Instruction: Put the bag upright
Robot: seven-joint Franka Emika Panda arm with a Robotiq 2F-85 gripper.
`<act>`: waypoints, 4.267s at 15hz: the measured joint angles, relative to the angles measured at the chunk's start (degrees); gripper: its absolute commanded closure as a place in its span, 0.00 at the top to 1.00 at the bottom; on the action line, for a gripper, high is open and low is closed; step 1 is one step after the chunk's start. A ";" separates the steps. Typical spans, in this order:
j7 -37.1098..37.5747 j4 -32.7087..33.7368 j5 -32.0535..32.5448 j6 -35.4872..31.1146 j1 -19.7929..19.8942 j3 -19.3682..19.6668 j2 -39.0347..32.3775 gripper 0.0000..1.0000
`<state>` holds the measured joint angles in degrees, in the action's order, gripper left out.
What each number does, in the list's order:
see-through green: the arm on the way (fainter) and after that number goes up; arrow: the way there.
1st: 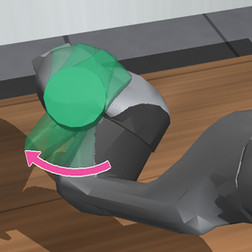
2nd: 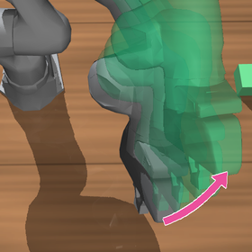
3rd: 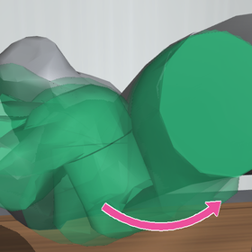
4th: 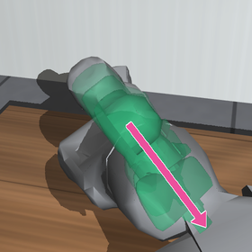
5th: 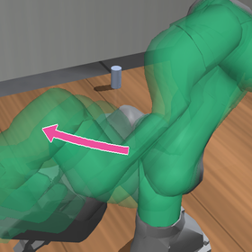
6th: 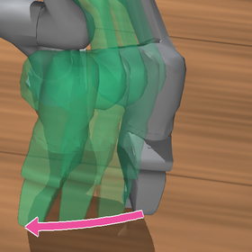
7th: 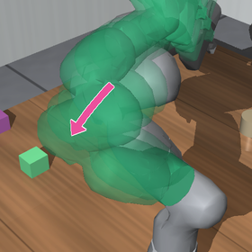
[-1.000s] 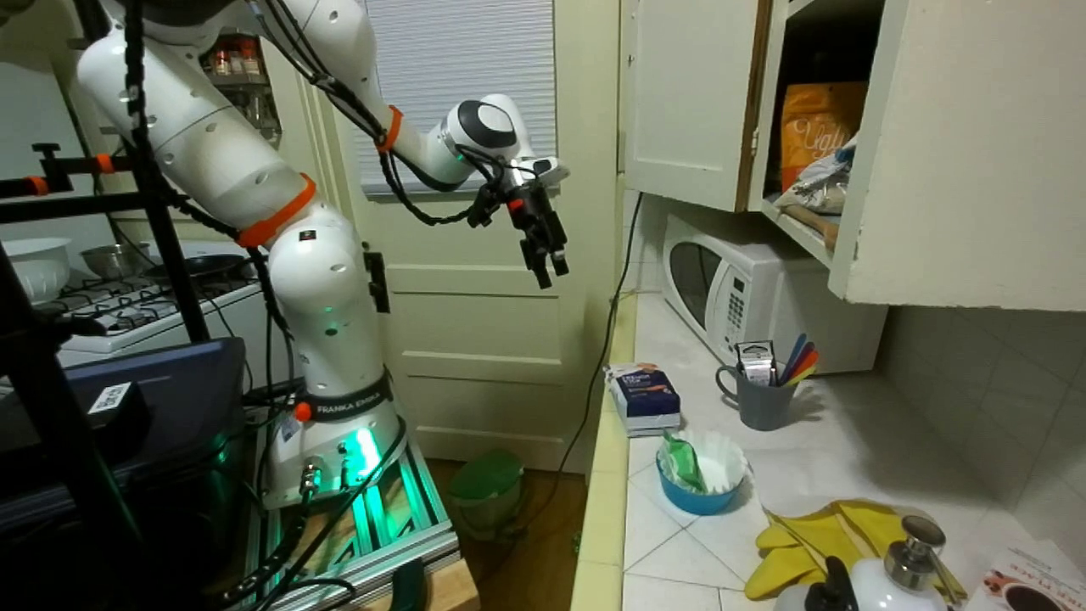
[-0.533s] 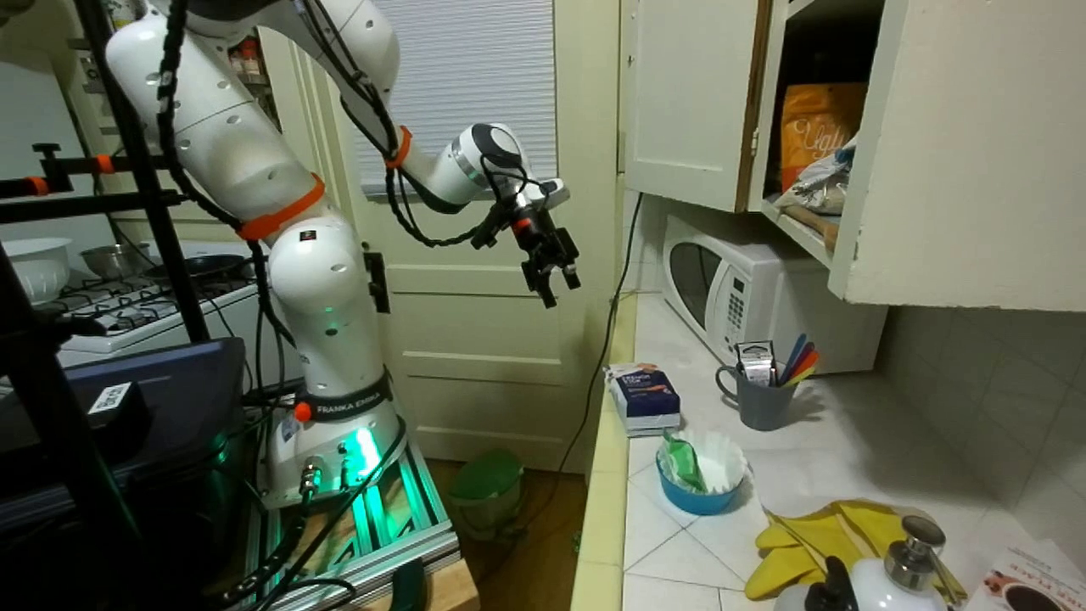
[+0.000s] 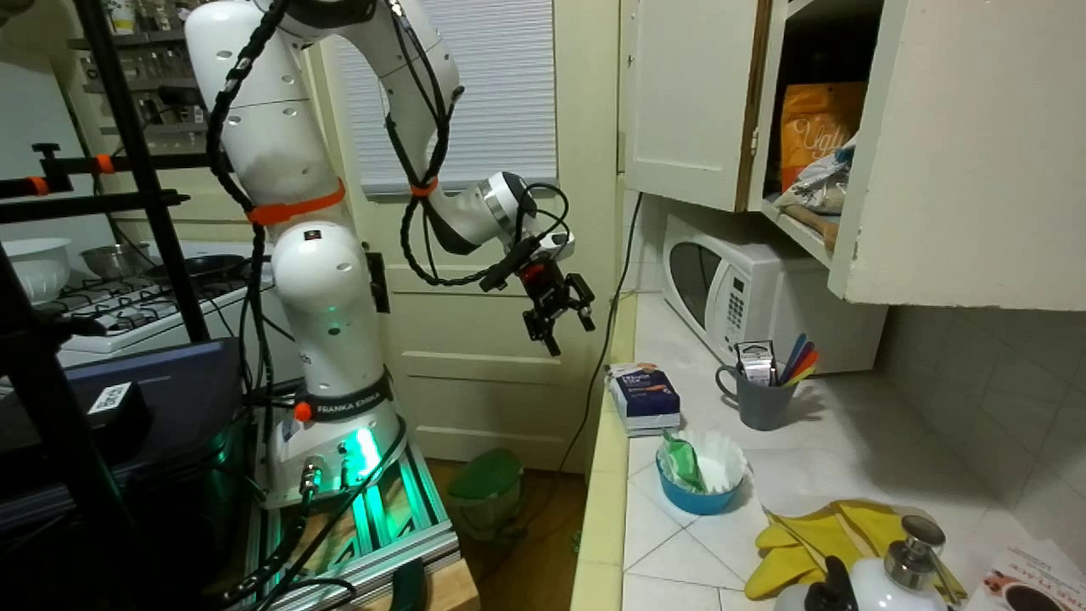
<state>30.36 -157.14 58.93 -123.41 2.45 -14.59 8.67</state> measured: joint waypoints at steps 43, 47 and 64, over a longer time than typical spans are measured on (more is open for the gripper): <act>19.40 3.86 38.61 1.94 -6.56 6.11 -20.76 1.00; 25.59 5.63 40.04 4.82 -7.77 5.58 -24.02 1.00; 27.08 16.36 40.40 5.81 -6.72 6.83 -30.88 0.58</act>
<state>57.44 -140.79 99.34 -117.61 -4.27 -7.76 -22.21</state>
